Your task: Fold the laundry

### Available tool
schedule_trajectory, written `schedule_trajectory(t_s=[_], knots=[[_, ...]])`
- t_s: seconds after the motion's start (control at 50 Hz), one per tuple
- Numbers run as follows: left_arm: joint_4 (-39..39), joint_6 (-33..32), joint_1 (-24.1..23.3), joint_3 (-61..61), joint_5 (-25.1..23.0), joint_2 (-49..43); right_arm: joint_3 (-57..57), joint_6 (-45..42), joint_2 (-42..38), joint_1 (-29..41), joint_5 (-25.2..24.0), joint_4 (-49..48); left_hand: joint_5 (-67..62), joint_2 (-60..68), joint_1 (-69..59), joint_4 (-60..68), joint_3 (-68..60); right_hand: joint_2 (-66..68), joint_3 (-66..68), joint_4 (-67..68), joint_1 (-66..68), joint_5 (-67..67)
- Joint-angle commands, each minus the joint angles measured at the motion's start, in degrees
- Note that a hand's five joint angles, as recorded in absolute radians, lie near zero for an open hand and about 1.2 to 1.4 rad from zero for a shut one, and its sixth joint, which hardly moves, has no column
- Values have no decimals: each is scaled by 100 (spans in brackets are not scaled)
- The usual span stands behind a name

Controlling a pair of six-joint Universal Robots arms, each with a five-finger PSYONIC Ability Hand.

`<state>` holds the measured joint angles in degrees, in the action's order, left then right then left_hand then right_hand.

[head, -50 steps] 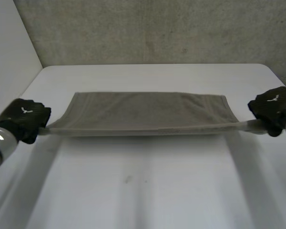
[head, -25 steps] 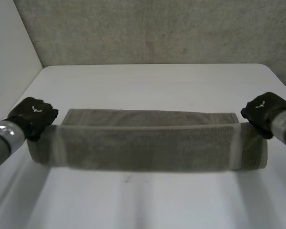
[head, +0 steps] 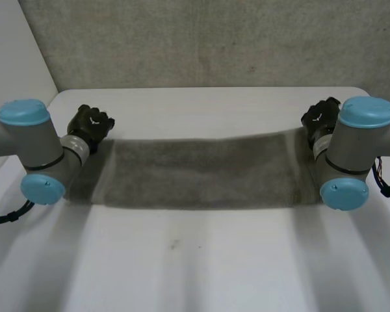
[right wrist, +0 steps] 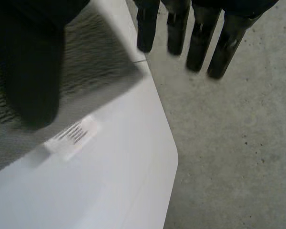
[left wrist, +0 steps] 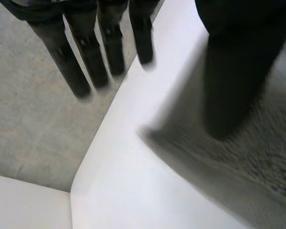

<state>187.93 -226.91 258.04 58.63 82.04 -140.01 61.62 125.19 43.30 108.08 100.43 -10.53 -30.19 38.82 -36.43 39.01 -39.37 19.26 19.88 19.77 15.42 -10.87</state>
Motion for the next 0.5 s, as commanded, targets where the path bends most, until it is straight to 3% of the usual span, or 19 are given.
schedule_trajectory(t_s=[0.02,0.06,0.12,0.22,0.32,0.4,0.5], knots=[[42,33,-87,272,31,290,121,242,335,55,266,-37,3014,-2878,2639,-2897,2932,-926,-988,-977,-542,1087],[24,33,-87,448,40,492,638,872,1010,2,179,-19,3014,-2878,2639,-2897,2932,-926,-988,-977,-542,1087],[24,156,-69,1063,40,1116,843,1166,1295,-7,82,25,3014,-2878,2639,-2897,2932,-926,-988,-977,-542,1087],[59,911,1,1933,13,2092,1851,1921,2330,-24,-637,602,3014,-2878,2639,-2897,2932,-926,-988,-977,-542,1087],[208,2437,10,2889,-22,3101,2406,2079,2621,-296,-1069,1454,3014,-2878,2639,-2897,2932,-926,-988,-977,-542,1087],[392,3045,1,3302,-39,3357,2688,2238,2631,-508,-1219,1870,3014,-2878,2639,-2897,2932,-926,-988,-977,-542,1087],[754,3460,-8,3744,-13,3489,3084,2361,2596,-754,-1307,1659,3014,-2878,2639,-2897,2932,294,232,242,677,-133]])
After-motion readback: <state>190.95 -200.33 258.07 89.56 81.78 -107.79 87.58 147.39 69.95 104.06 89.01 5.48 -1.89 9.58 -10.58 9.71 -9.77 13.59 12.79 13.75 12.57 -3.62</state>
